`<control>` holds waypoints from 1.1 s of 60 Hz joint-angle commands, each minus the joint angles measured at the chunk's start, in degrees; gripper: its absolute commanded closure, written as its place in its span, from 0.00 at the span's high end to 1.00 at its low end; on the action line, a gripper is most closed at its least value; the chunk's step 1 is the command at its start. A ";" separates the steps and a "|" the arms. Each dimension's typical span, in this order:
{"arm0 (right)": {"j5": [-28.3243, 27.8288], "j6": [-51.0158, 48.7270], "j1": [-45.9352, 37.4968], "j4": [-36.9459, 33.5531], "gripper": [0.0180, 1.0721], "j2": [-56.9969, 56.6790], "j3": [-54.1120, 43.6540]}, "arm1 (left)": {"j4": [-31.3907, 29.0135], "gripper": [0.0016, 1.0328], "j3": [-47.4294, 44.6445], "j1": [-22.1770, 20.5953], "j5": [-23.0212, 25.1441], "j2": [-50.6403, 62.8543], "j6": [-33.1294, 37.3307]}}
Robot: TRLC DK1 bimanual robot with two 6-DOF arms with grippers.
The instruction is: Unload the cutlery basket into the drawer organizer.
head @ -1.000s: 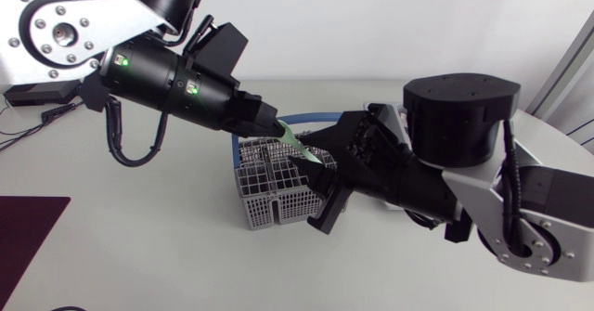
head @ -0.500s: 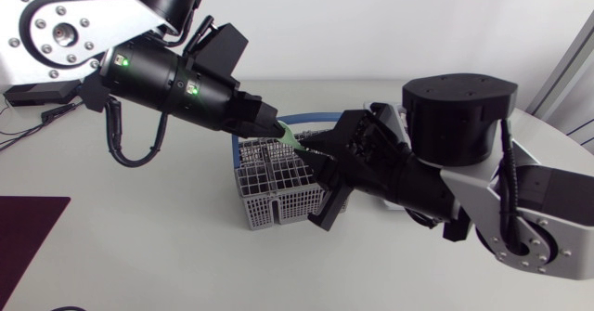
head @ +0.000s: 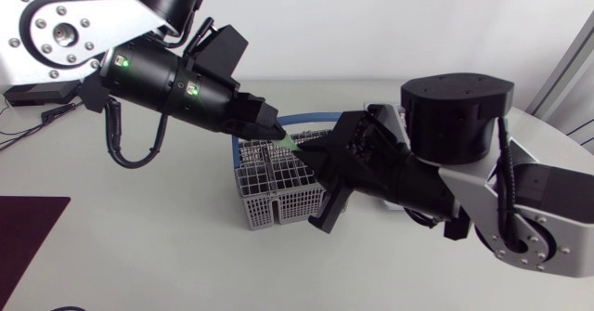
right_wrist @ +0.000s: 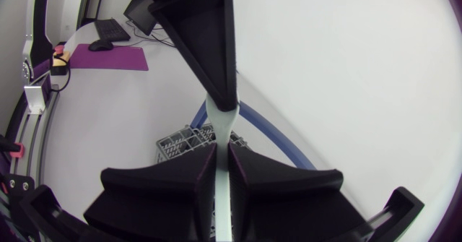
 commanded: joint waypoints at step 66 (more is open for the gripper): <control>-46.91 -62.55 -67.94 -43.80 0.05 8.96 -1.48 | -2.14 0.95 -5.95 10.81 -14.12 -10.20 6.16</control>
